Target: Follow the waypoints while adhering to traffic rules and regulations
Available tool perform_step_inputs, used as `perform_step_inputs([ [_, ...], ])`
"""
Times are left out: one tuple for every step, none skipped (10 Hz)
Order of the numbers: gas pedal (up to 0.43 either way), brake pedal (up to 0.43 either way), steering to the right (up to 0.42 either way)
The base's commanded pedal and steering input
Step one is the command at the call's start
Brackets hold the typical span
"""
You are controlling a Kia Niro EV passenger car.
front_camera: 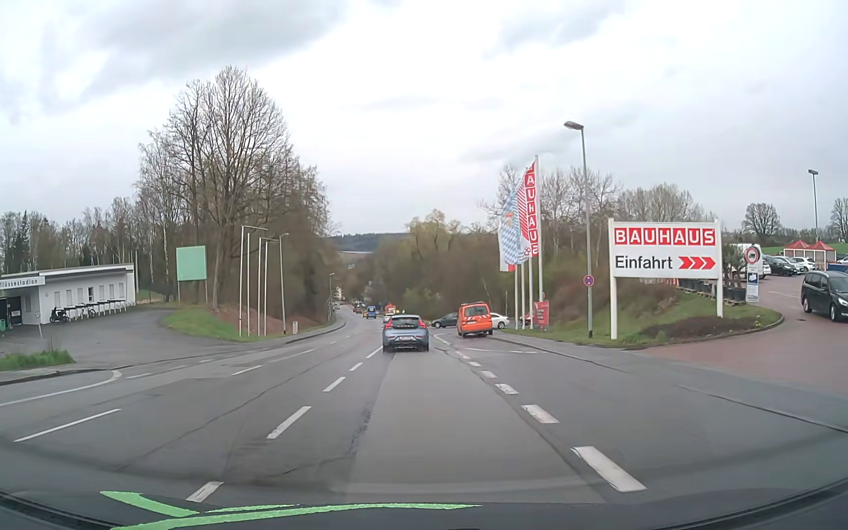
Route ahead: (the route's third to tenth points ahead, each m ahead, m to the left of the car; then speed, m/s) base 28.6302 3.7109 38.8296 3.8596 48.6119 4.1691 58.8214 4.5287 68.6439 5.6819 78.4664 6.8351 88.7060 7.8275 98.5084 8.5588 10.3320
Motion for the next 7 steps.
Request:
perform_step_inputs([
  [0.000, 0.073, -0.007],
  [0.000, 0.073, -0.007],
  [0.000, 0.079, -0.007],
  [0.000, 0.079, -0.006],
  [0.000, 0.085, -0.006],
  [0.000, 0.085, -0.006],
  [0.000, 0.091, -0.006],
])
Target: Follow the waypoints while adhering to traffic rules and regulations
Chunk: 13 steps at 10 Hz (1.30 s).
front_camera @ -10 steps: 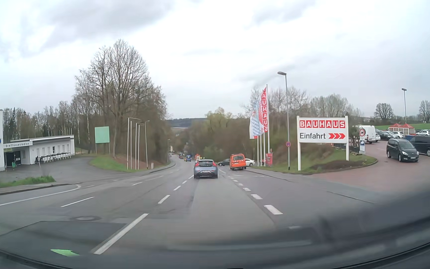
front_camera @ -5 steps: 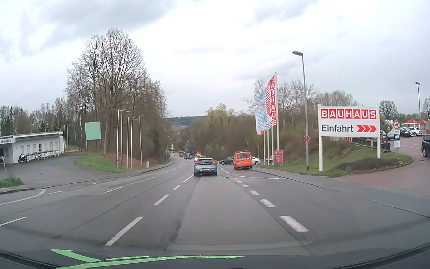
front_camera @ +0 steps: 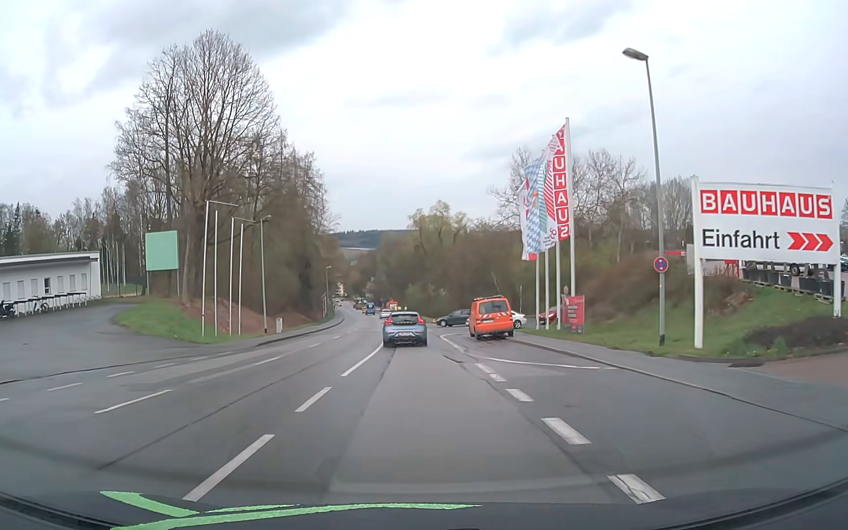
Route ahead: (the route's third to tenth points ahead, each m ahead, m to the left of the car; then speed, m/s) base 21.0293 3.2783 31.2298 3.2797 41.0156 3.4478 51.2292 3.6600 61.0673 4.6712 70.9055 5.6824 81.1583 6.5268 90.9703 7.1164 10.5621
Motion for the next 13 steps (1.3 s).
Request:
perform_step_inputs([
  [0.000, 0.091, -0.006],
  [0.000, 0.098, -0.006],
  [0.000, 0.104, -0.006],
  [0.000, 0.104, -0.006],
  [0.000, 0.110, -0.006],
  [0.000, 0.104, -0.006],
  [0.000, 0.110, -0.006],
  [0.000, 0.116, -0.006],
  [0.000, 0.110, -0.005],
  [0.000, 0.116, -0.005],
  [0.000, 0.110, -0.005],
  [0.000, 0.116, -0.005],
  [0.000, 0.110, -0.005],
])
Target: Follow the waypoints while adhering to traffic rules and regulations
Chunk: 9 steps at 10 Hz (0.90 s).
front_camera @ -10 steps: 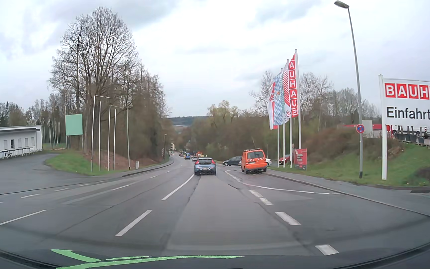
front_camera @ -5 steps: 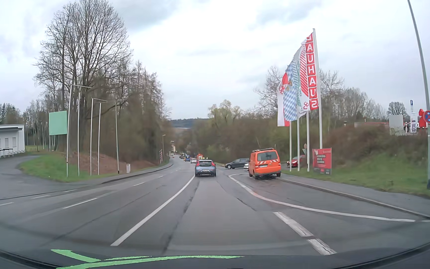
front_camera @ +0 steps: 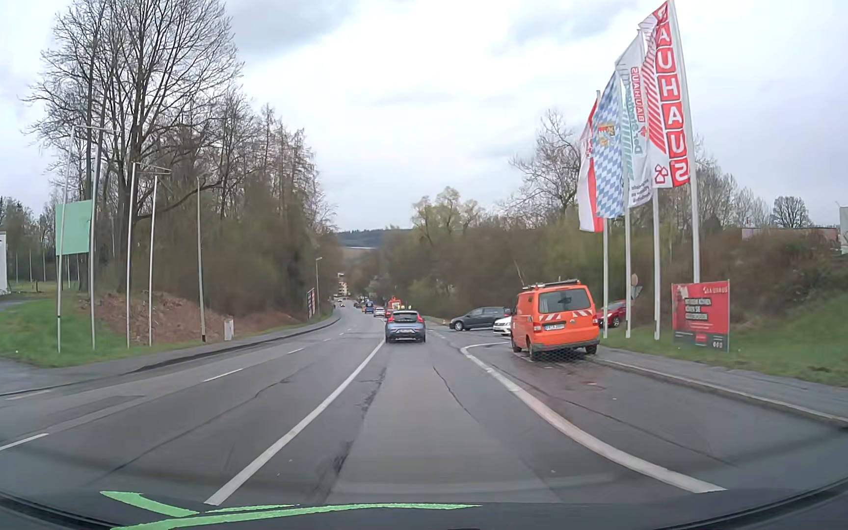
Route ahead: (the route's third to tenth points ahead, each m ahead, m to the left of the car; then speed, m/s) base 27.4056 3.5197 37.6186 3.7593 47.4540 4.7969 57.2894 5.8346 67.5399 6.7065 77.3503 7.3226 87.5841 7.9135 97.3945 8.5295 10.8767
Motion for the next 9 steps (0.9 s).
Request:
perform_step_inputs([
  [0.000, 0.116, -0.006],
  [0.000, 0.116, -0.007],
  [0.000, 0.116, -0.008],
  [0.000, 0.116, -0.008],
  [0.000, 0.116, -0.007],
  [0.000, 0.116, -0.007],
  [0.000, 0.116, -0.007],
  [0.000, 0.122, -0.007],
  [0.000, 0.122, -0.007],
])
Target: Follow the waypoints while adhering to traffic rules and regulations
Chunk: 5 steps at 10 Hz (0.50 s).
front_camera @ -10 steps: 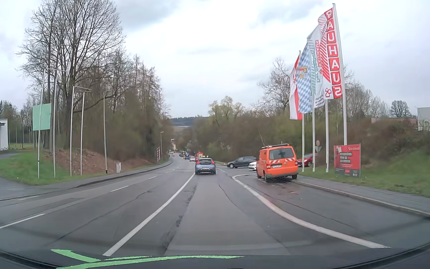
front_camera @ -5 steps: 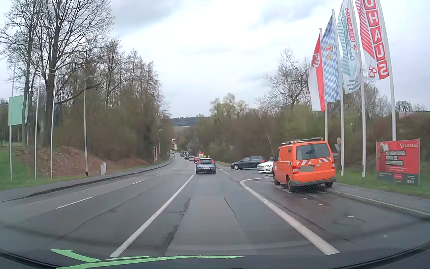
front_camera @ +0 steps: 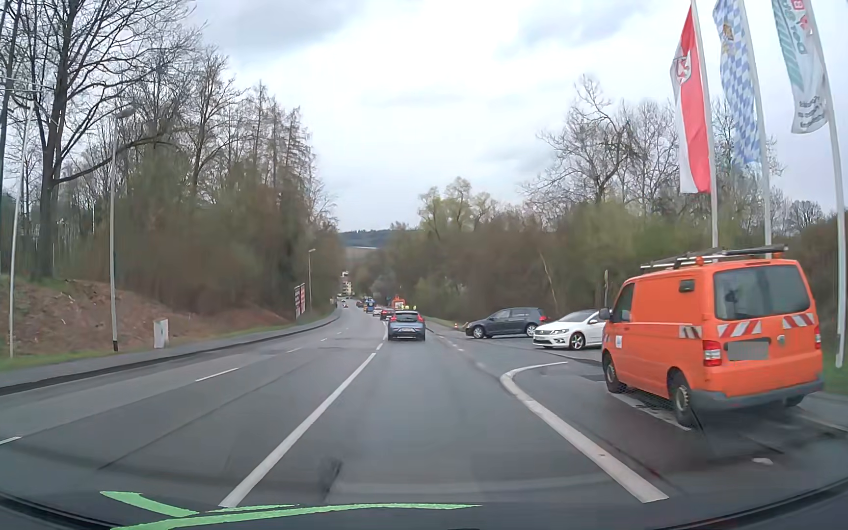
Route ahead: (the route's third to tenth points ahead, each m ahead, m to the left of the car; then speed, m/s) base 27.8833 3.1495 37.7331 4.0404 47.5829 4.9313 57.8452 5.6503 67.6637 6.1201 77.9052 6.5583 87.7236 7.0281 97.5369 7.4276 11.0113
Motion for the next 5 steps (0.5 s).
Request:
perform_step_inputs([
  [0.000, 0.116, -0.006],
  [0.000, 0.116, -0.007],
  [0.000, 0.116, -0.007],
  [0.000, 0.122, -0.007],
  [0.000, 0.122, -0.006],
])
